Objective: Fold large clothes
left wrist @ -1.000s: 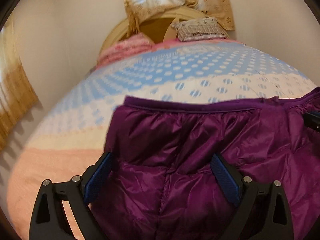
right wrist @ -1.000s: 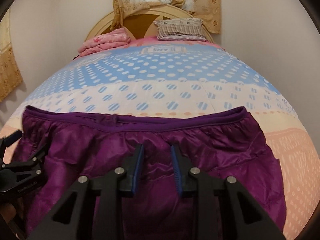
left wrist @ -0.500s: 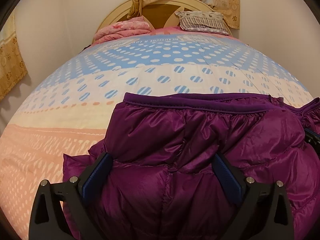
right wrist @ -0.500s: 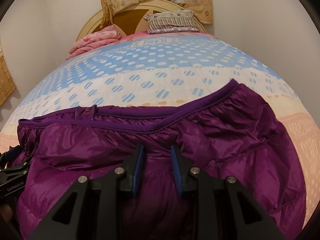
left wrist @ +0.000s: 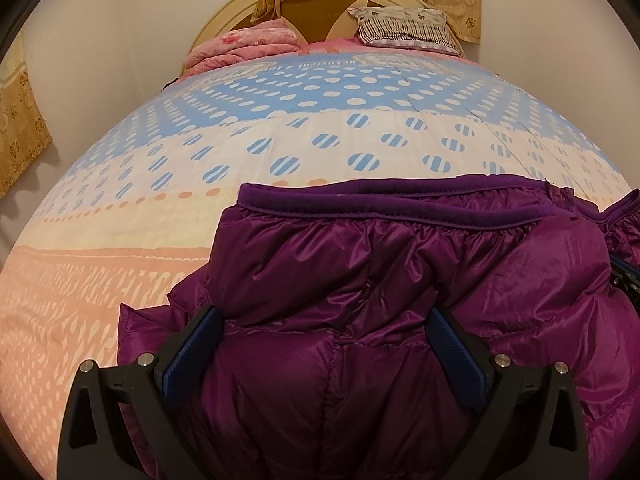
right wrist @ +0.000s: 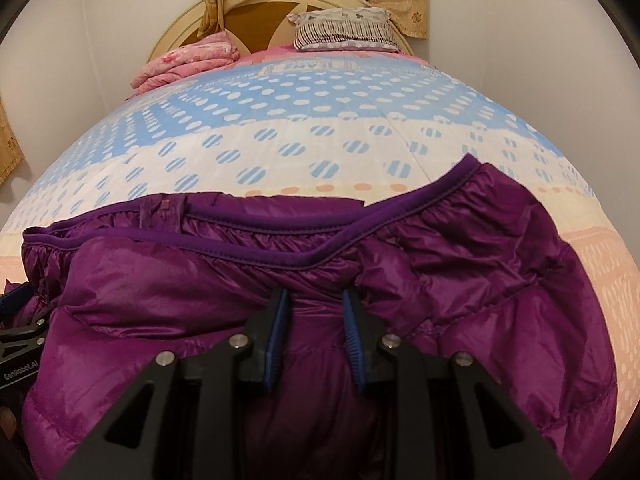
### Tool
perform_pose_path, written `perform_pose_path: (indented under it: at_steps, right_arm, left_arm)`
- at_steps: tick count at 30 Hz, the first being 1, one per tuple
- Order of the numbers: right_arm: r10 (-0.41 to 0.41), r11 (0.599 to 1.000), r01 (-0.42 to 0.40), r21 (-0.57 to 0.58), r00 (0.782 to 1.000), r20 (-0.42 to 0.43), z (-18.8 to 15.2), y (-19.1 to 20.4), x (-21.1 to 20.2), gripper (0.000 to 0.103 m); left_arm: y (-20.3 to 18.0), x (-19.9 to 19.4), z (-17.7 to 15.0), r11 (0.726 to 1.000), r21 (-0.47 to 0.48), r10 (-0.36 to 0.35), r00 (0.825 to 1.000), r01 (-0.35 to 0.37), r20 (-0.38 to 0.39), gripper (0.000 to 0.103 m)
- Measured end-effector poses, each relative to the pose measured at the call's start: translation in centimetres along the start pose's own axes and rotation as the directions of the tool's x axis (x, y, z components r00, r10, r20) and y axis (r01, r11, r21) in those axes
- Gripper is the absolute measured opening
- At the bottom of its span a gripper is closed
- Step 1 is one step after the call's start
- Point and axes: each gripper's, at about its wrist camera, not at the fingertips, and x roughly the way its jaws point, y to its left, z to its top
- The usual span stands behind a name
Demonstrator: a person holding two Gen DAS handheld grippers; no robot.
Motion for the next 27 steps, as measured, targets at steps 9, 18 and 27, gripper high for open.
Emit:
perform_pose_path:
  at_steps: [9, 18, 27]
  right_arm:
    - [-0.003, 1.0, 0.003, 0.0, 1.0, -0.006, 0.07, 0.1, 0.19, 0.031]
    - [-0.006, 1.0, 0.006, -0.003, 1.0, -0.008, 0.11, 0.13, 0.26, 0.031]
    - [-0.011, 1.0, 0.011, -0.006, 1.0, -0.009, 0.13, 0.27, 0.29, 0.031]
  left_arm:
    - [-0.39, 0.37, 0.22, 1.0, 0.01, 0.015, 1.0, -0.015, -0.009, 0.102]
    - [-0.44, 0.47, 0.22, 1.0, 0.011, 0.018, 1.0, -0.018, -0.01, 0.102]
    - [-0.44, 0.52, 0.25, 1.0, 0.012, 0.02, 1.0, -0.02, -0.01, 0.102]
